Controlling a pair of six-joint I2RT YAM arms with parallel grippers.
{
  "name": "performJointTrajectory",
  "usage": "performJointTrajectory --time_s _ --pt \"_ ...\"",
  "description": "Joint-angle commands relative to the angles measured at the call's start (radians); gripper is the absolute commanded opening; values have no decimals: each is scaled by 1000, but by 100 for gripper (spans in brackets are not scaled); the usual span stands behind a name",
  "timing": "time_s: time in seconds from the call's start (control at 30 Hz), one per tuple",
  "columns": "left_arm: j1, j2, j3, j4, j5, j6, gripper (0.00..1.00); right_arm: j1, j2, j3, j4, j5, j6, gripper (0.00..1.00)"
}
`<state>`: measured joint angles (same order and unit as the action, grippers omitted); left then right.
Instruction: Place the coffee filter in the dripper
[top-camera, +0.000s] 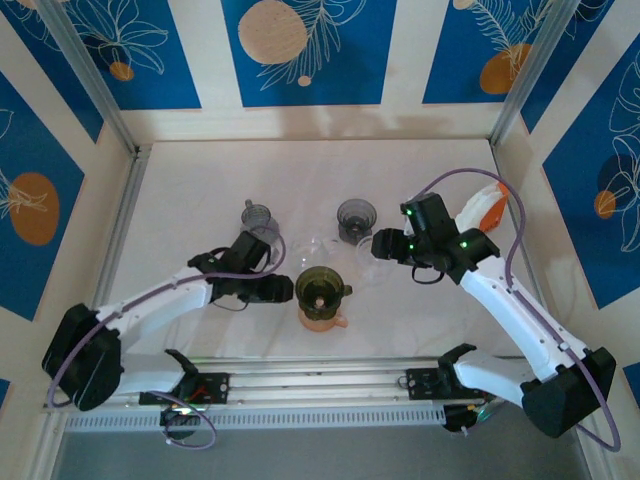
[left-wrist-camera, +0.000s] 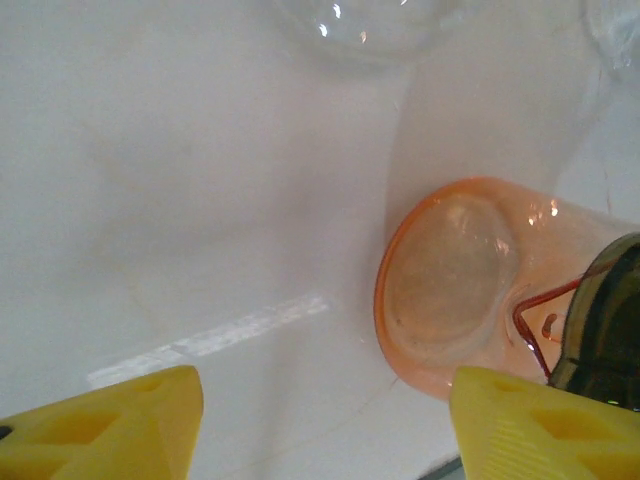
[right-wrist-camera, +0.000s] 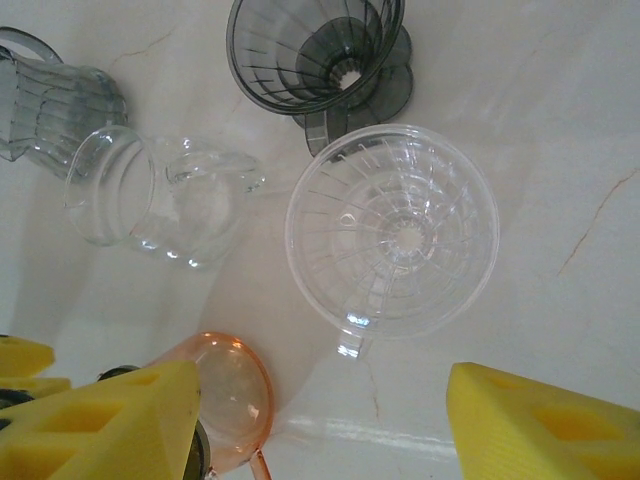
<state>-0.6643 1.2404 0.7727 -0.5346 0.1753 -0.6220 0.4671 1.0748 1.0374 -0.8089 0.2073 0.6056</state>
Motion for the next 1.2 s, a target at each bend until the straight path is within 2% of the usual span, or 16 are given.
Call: performJointTrajectory --time_s 0.0,0.03,0.07,0.1,0.33,0.43,0.53,0.8,1.0,1.17 --pt "25 -96 33 -43 -121 16 77 -12 -21 -4 -30 38 19 67" --pt "27 -127 30 -32 -142 20 82 -17 -22 -3 -33 45 19 67" --pt "28 -164 28 -13 -159 26 99 -22 -22 -1 -35 51 20 67" --pt "27 -201 27 4 -178 33 100 -28 -20 0 -38 58 20 67" --pt "27 -394 -5 137 -302 96 100 -114 -7 9 -57 150 18 67" --pt "27 -463 -46 206 -328 111 100 -190 11 27 -73 214 7 66" --pt "27 -509 -83 247 -333 113 100 -297 31 43 -48 223 -10 64" --pt "26 -495 -101 225 -310 102 100 -637 170 86 79 106 6 60" --pt "28 -517 -126 214 -311 97 100 -762 327 164 118 72 -28 51" --pt "28 -538 -139 203 -327 96 100 -850 427 207 172 -49 -61 49"
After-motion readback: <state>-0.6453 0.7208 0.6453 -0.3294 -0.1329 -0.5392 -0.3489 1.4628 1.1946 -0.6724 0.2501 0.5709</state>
